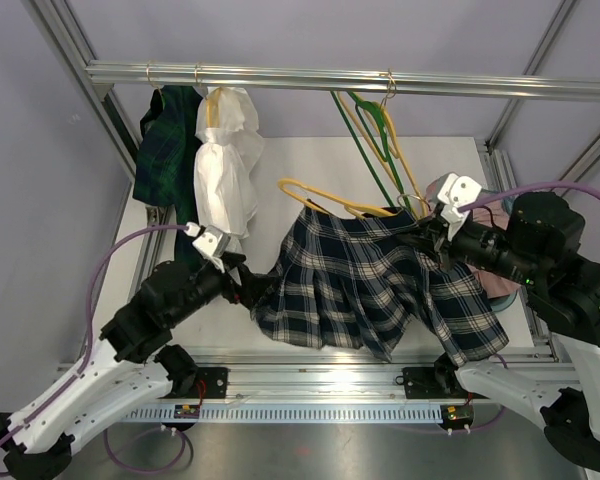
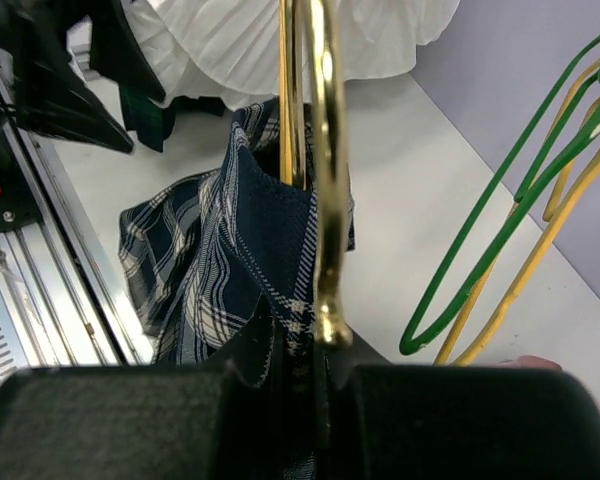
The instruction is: Remove the skirt from the hanger
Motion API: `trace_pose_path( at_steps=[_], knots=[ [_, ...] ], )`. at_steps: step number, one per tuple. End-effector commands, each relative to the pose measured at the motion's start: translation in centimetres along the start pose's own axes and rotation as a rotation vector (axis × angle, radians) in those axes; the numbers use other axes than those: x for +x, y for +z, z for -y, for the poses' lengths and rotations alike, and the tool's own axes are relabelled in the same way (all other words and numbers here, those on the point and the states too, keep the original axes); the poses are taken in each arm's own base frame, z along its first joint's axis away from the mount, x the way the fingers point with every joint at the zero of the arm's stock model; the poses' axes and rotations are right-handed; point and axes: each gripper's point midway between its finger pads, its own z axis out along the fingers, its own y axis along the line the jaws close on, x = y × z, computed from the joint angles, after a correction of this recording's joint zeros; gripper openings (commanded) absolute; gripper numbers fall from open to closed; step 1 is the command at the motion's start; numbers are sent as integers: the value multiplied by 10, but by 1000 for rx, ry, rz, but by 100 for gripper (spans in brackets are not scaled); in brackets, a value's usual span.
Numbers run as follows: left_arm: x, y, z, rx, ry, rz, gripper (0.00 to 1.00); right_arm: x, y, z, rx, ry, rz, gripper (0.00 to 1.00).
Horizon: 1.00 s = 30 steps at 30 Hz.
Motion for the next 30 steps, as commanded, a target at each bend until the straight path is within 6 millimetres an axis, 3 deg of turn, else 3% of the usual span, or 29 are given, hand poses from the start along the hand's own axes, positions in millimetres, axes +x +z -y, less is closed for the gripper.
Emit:
trace_pose_path(
  at_steps=[1,4,6,10,12,19,23,28,29,30],
  knots=[
    [-56,-28,34,169,197,149,95,-13,16,20,61,-69,40,0],
    [-74,-45,47,228,271,188,98,1,23,18,33,-109,-4,0],
    [-87,-56,56,266,331,219,99,7,26,6,-51,-141,-17,0],
    [-103,-63,68,325,470,256,99,29,29,-18,-234,-292,-65,0],
    [-104,-57,74,361,544,227,99,34,33,-27,-316,-367,-58,0],
    [-88,-27,81,454,667,129,95,48,41,-48,-497,-508,-30,0],
    [-70,-14,92,546,643,55,80,45,51,-50,-539,-500,-13,0],
    [-53,-6,97,582,631,7,70,42,56,-54,-572,-486,3,0],
    [-51,-6,98,583,637,1,66,43,57,-55,-579,-484,1,0],
    [-45,-4,96,577,637,-19,55,43,57,-56,-592,-482,7,0]
  ],
)
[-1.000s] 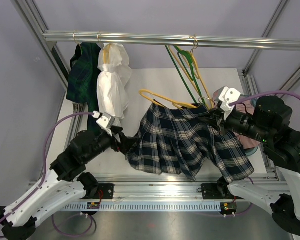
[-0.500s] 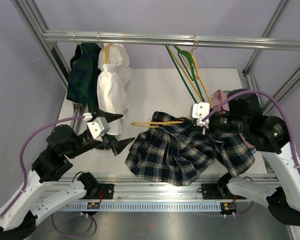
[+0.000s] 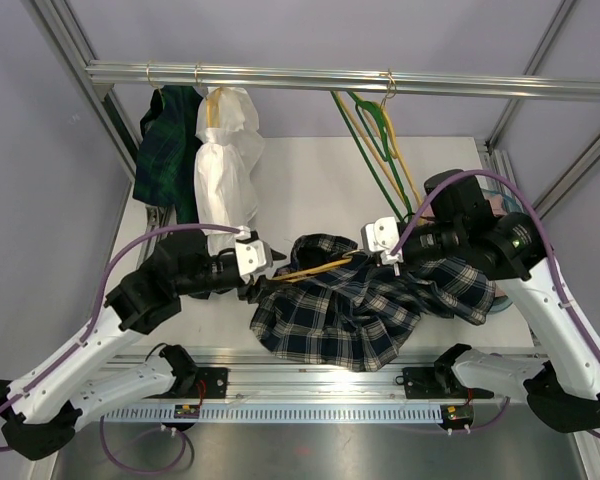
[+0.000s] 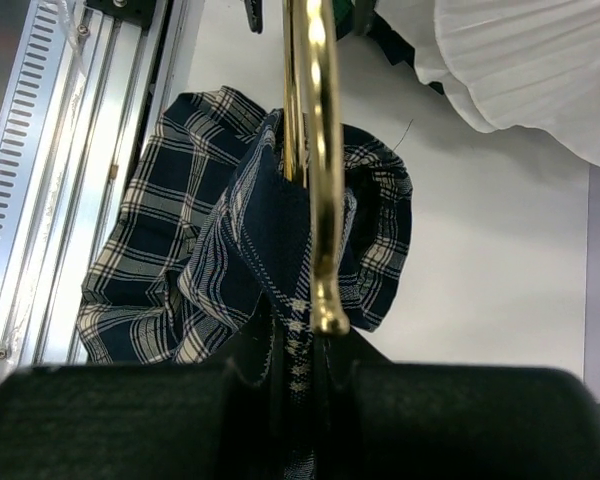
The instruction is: Remove the skirt from the hanger
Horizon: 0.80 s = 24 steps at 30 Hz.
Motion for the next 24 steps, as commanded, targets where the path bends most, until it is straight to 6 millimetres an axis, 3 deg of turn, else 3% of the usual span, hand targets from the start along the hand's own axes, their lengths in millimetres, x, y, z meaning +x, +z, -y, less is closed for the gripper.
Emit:
trace_pose_path(
  at_steps=[1,5,10,12,13,14,17,21,22,24],
  knots=[
    [-1,5,10,44,40,10,49,-27,-5,3,-9,-84,101,0],
    [26,6,4,-9,77,-97,34,-34,-5,1,-23,-93,134,0],
    [43,4,6,-19,87,-149,31,-32,-5,-5,-37,-85,138,0],
    [44,4,3,-33,89,-153,24,-33,-4,-8,-45,-74,152,0],
    [43,4,2,-40,89,-153,15,-32,-3,-9,-46,-71,155,0],
    [41,4,-1,-63,74,-147,0,-32,-3,-10,-47,-63,156,0],
    [31,0,-9,-136,-5,-120,0,-26,-1,-6,-11,30,135,1],
    [24,-8,-13,-207,-150,-105,0,-23,-3,22,156,184,122,41],
    [23,-10,-13,-223,-185,-100,0,-22,-5,25,189,225,116,60],
    [26,-12,-10,-244,-289,-100,0,-20,-11,33,255,346,111,71]
  ],
)
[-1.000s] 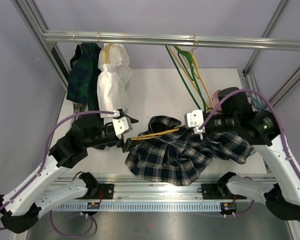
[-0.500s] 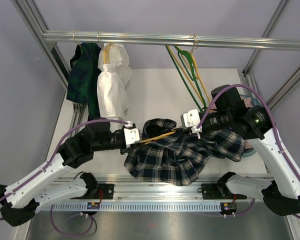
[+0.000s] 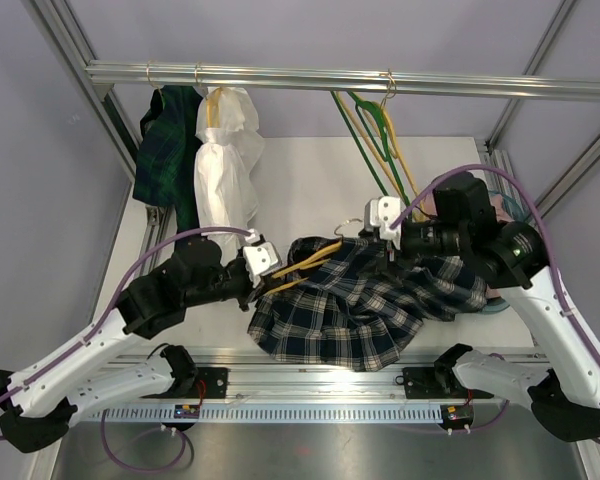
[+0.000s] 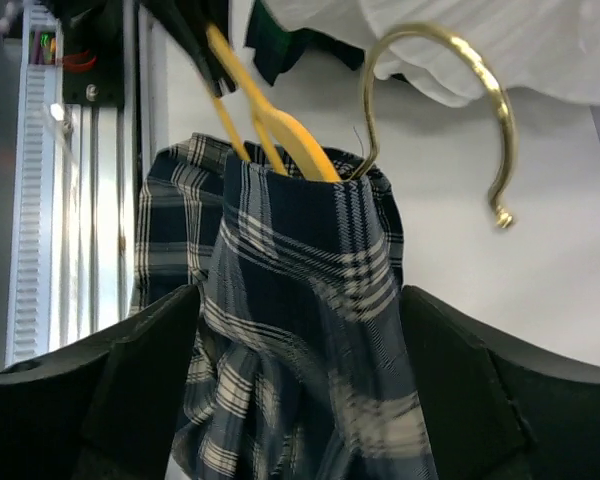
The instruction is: Remove the skirt from the hanger
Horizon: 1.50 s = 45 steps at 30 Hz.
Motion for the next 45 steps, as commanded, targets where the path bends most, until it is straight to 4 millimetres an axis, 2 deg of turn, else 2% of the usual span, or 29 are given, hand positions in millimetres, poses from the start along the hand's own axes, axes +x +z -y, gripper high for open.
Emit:
trace_pose_path(
  at_steps=[1,2,3,4,7,11,12,14,16,21,26,29,31,34,35,37,39,42,43,44,45],
  knots=[
    [-26,-15,-10,-108,-217,102,0,-24,-16,23,184,167,77,91],
    [-28,-14,-6,-98,-288,121,0,-23,-19,26,224,231,80,94],
    [-21,-11,-5,-98,-322,117,0,-23,-22,28,248,254,88,97],
    [-26,-15,-2,-96,-375,153,0,-25,-27,26,268,267,101,100],
    [-24,-15,0,-101,-471,191,0,-11,-32,35,386,402,86,99],
    [-31,-23,4,-82,-532,262,0,29,-25,29,468,615,32,100],
    [-32,-24,5,-75,-538,268,0,42,-20,24,476,643,25,99],
    [-35,-26,8,-60,-544,272,0,53,-16,19,477,658,23,100],
    [-36,-28,10,-50,-535,268,0,65,-13,16,482,617,18,100],
    [-34,-33,16,-25,-498,239,0,88,-15,32,522,338,-84,99],
    [-31,-38,24,13,-451,219,0,95,-15,29,466,102,-130,99],
    [-34,-42,29,42,-424,213,0,106,-12,33,468,54,-175,100],
    [-37,-44,30,50,-408,214,0,122,-2,29,423,66,-228,93],
    [-40,-48,30,55,-384,220,0,137,10,25,374,84,-263,74],
    [-40,-48,31,58,-378,219,0,137,12,25,374,87,-258,60],
    [-41,-52,31,55,-364,218,0,136,12,25,371,84,-252,44],
    [-34,-54,29,40,-357,184,0,134,8,25,386,75,-246,20],
    [-34,-63,26,13,-330,161,0,133,0,25,417,73,-249,0],
    [-25,-65,24,-5,-319,119,0,134,-3,26,436,84,-254,0],
    [-31,-72,23,-12,-307,125,0,132,-7,25,453,85,-247,0],
    [-22,-76,22,-30,-299,84,0,132,-10,25,471,92,-247,0]
  ],
)
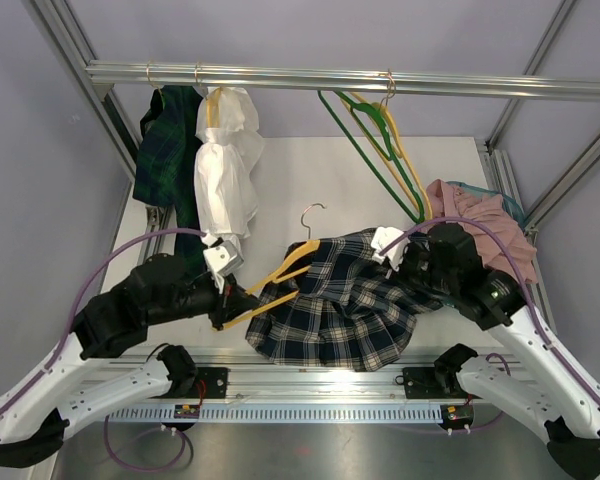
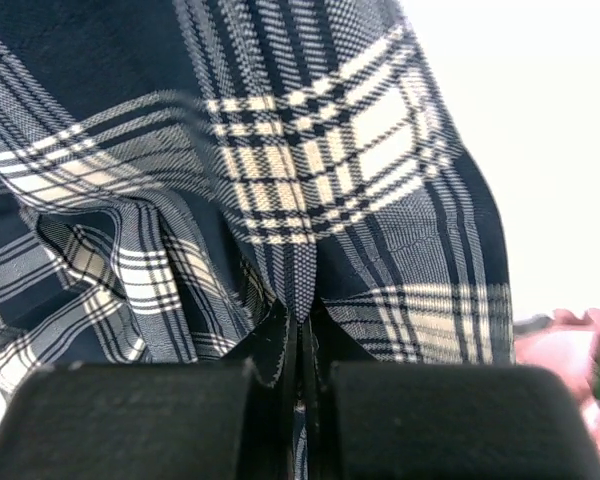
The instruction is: Remove the skirt from the hanger
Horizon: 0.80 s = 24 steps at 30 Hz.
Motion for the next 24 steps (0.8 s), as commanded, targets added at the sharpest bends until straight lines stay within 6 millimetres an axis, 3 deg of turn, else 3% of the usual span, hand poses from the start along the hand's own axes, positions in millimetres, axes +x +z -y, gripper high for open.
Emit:
trace_pose_path(
  at_steps=[1,2,3,6,11,14,15,18,22,24],
  knots=[
    [-32,-28,3,-27,90,80,0,-2,-16,20,141,47,6,0],
    [-39,-38,4,-35,102,92,0,2,-19,27,194,80,-4,0],
    [-33,-43,0,-60,103,62,0,9,-28,41,298,111,-35,0],
    [-38,-65,-2,-106,114,57,0,29,-42,55,450,198,-91,0],
    [-44,-97,-2,-152,136,35,0,50,-51,41,448,243,-139,0],
    [-46,-120,-4,-194,155,6,0,60,-49,34,428,250,-173,0],
    [-55,-131,-5,-217,163,41,0,61,-47,30,407,243,-169,0],
    [-58,-144,-9,-260,180,26,0,68,-43,29,412,250,-193,0],
    [-72,-184,-5,-298,185,69,0,62,-45,33,424,259,-172,0],
    [-72,-192,-3,-290,215,75,0,60,-44,31,411,268,-163,0]
  ],
)
